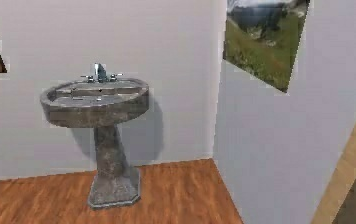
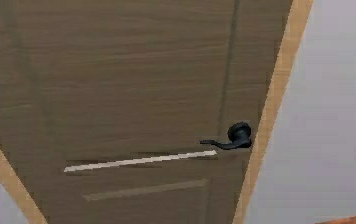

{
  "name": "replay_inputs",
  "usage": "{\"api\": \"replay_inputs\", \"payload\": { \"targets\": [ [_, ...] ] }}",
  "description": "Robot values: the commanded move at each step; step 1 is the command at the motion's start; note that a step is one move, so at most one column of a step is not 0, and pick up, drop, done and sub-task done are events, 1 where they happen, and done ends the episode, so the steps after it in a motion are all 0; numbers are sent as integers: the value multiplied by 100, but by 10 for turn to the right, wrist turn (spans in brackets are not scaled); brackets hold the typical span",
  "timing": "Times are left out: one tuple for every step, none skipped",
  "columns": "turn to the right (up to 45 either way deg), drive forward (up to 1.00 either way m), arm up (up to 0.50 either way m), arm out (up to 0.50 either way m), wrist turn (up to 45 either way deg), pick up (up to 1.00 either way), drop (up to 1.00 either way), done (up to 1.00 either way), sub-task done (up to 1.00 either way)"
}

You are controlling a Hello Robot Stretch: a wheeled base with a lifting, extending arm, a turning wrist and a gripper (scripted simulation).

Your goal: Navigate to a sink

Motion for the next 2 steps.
{"api": "replay_inputs", "payload": {
  "targets": [
    [0,60,0,0,0,0,0,0,0],
    [-330,0,0,0,0,0,0,0,0]
  ]
}}
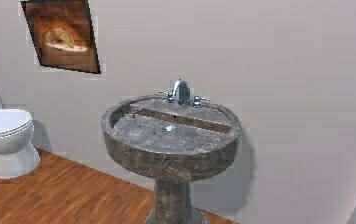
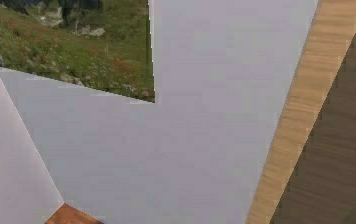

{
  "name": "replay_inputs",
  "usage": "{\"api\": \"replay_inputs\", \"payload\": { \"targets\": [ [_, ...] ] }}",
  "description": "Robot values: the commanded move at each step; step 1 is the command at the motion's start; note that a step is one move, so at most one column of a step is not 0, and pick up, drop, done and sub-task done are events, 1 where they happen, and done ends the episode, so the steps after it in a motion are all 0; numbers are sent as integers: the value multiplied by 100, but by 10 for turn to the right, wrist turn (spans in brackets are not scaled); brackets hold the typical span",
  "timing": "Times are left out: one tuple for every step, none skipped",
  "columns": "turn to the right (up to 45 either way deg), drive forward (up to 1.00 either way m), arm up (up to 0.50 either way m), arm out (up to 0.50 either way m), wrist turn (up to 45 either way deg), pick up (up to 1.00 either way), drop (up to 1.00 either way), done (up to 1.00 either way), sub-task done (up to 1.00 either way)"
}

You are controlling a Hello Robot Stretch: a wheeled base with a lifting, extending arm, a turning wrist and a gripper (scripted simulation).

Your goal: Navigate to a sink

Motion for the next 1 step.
{"api": "replay_inputs", "payload": {
  "targets": [
    [0,0,0,0,0,0,0,100,0]
  ]
}}
